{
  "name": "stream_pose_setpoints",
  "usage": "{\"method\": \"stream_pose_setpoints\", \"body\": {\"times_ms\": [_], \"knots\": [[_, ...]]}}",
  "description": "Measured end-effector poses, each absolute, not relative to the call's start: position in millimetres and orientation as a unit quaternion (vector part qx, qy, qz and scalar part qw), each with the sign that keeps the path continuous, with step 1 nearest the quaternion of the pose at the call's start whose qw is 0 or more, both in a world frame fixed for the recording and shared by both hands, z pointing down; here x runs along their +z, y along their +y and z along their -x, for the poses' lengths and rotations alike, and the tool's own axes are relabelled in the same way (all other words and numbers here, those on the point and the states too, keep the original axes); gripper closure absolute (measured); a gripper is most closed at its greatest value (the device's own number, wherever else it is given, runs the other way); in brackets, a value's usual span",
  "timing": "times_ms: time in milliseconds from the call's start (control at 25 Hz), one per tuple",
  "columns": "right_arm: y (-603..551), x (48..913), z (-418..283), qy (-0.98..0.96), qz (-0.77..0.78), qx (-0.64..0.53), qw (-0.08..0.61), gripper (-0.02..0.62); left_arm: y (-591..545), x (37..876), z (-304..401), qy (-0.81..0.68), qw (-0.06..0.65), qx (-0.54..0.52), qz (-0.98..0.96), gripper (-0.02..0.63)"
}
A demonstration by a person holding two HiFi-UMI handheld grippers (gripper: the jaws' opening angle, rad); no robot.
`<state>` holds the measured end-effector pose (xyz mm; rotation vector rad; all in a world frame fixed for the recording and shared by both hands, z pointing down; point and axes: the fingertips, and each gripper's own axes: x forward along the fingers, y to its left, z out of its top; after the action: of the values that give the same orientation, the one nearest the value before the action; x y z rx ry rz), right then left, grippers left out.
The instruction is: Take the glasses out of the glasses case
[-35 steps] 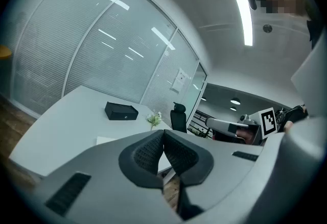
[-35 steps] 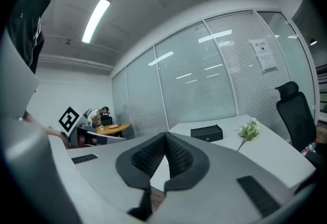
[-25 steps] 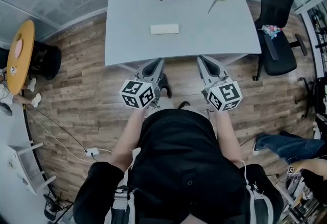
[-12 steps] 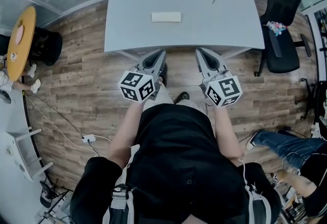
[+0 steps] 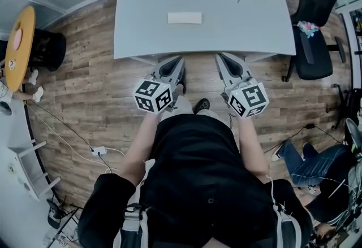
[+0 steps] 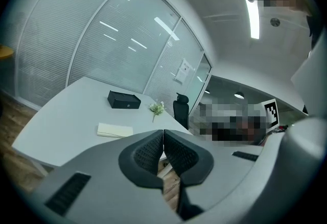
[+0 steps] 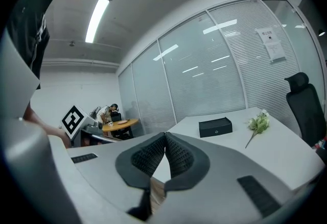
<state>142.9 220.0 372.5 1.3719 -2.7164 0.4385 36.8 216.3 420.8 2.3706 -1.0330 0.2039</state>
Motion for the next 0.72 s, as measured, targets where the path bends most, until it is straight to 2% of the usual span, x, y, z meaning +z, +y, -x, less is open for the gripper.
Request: {"method": "stream_pose_setpoints", "body": {"times_ms": [360,720], "knots": [[136,358,-110,-0.892,-0.432,0.128,0.033,0.56,130,419,-11,-0.367,0.272,0.073,-0.887,0.583],[59,359,-65,-0.889,-0.437,0.115,0.07,0.5,45,416,31,-0.354,0.273,0.062,-0.892,0.583]]}}
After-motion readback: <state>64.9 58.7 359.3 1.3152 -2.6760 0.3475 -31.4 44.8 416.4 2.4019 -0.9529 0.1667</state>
